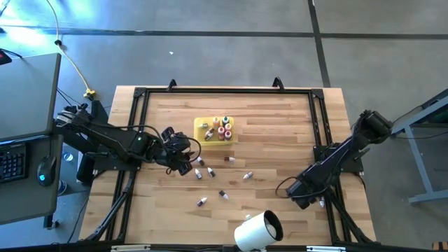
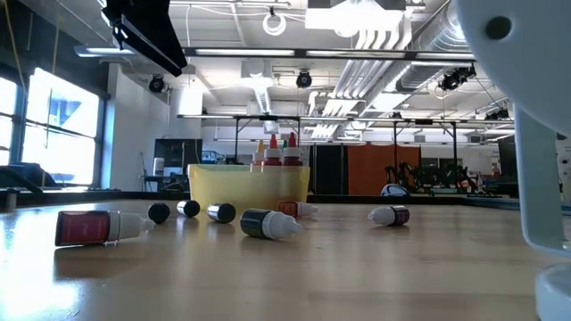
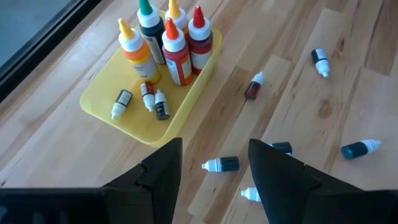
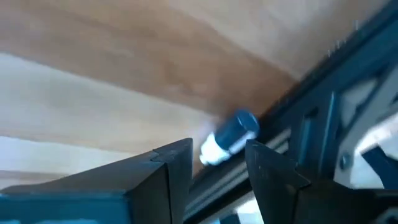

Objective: Pick & Place food coloring
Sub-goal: Put the right small blue food coloring bottle into the yellow container

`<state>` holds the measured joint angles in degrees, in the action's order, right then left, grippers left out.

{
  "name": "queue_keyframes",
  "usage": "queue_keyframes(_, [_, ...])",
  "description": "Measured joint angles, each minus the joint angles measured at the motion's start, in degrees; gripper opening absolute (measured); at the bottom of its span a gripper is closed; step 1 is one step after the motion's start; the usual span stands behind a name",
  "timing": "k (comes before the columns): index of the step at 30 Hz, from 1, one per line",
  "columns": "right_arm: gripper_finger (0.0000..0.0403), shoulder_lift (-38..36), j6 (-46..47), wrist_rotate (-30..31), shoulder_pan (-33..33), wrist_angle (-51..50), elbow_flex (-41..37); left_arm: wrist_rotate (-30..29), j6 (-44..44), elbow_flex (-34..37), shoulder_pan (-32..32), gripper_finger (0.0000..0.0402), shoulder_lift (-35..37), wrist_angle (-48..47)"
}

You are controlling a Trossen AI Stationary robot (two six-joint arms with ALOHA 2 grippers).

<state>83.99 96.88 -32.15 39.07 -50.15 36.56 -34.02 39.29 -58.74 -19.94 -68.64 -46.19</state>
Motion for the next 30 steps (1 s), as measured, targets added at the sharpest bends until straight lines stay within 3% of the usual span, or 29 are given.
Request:
queue_keyframes(9, [0.0142,2.89,0.67,-4.73,1.29,-1.69,0.02,0.05,0.0,0.0,0.0,0.0182,0.0,-0.07])
queue_keyframes(19, [0.0142,8.43,0.13,-4.2,1.77,-0.04,0.34,0.17,0.0,0.0,-0.02,0.0182,-0.02,-0.22])
queue_keyframes(30, [0.0141,8.91,-9.38,-0.49,1.96,6.09,0.02,0.2,0.0,0.0,-0.02,0.0182,-0.02,-0.21])
